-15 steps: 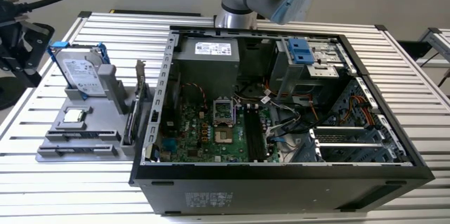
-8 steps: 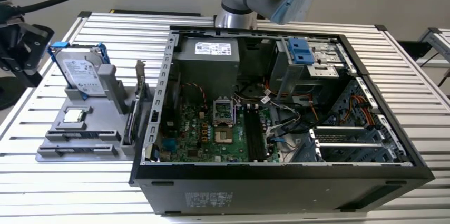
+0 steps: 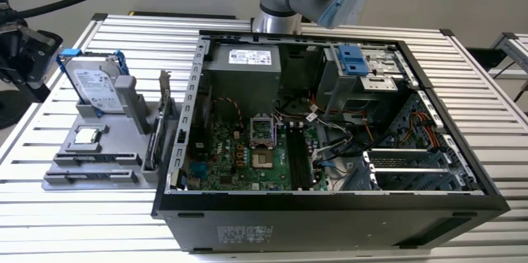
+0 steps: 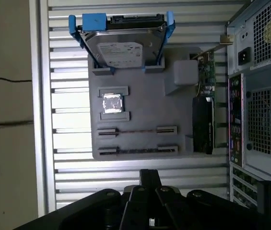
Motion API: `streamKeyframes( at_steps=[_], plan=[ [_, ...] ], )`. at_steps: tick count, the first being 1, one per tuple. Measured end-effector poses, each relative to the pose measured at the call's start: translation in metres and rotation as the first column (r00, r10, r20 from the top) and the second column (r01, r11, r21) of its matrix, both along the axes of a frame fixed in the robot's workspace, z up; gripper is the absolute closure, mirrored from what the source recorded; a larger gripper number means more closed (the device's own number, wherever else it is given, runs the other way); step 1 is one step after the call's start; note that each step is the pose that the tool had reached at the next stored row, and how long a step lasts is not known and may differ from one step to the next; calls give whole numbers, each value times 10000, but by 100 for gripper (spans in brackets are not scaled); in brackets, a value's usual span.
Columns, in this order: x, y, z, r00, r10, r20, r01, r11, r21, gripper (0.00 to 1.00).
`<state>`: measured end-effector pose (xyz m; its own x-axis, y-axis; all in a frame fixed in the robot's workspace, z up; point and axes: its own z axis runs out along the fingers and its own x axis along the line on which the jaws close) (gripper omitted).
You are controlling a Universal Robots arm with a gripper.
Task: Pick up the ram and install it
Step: 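Pick up the ram and move it above insertion slot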
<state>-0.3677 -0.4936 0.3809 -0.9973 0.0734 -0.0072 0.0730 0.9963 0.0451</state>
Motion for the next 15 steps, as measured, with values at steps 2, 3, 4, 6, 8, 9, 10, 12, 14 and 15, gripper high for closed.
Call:
streamKeyframes(
  at_steps=[2, 3, 4, 6, 8, 9, 10, 12, 14, 15],
  plan=[
    [0, 0, 0, 9996, -293, -1, 293, 9996, 0, 100],
    [0, 0, 0, 9991, -416, 0, 416, 9991, 0, 100],
    [0, 0, 0, 9987, -515, 0, 515, 9987, 0, 100],
    [0, 0, 0, 9976, -690, -1, 690, 9976, 0, 100],
    [0, 0, 0, 9965, -840, -1, 840, 9965, -1, 100],
    [0, 0, 0, 9959, -907, 0, 907, 9959, 0, 100],
    [0, 0, 0, 9952, -974, 0, 974, 9952, 0, 100],
    [0, 0, 0, 9940, -1096, 0, 1096, 9940, 0, 100],
    [0, 0, 0, 9925, -1220, 0, 1220, 9925, 0, 100],
    [0, 0, 0, 9918, -1281, -1, 1281, 9918, 0, 100]
  ],
)
